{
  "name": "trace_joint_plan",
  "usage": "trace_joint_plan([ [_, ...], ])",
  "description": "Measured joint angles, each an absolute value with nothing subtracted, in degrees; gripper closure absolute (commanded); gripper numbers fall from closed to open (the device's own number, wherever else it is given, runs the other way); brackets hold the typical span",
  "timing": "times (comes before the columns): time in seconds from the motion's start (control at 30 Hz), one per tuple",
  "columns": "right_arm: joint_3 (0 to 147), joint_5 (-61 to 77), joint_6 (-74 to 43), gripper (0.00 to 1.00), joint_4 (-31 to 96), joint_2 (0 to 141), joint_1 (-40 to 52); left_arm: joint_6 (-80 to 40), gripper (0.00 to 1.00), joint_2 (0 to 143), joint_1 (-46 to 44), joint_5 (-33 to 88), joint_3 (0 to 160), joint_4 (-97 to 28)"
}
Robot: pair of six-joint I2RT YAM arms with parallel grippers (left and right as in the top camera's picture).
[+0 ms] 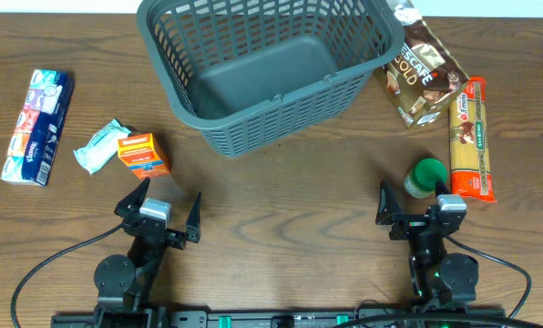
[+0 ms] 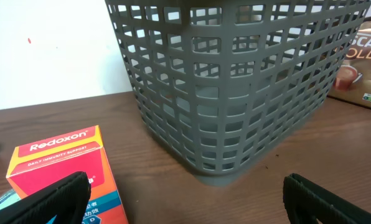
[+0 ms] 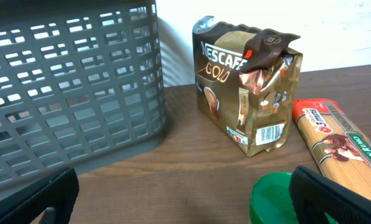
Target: Pack container
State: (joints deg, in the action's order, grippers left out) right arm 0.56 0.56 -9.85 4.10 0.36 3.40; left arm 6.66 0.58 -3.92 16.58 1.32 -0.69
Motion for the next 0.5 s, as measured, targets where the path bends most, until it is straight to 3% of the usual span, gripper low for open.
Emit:
trace_joint_plan([
  [0.17,3.07,-1.69,-6.7,0.01,10.74,11.6,3.4,10.33,0.02,0.64,-3.97,12.8,1.41,-1.17],
  [0.5,3.29,-2.59,-5.37,0.01,11.14,11.77,3.4,12.1,0.02,0.6,-3.97,10.92,1.41,-1.3],
])
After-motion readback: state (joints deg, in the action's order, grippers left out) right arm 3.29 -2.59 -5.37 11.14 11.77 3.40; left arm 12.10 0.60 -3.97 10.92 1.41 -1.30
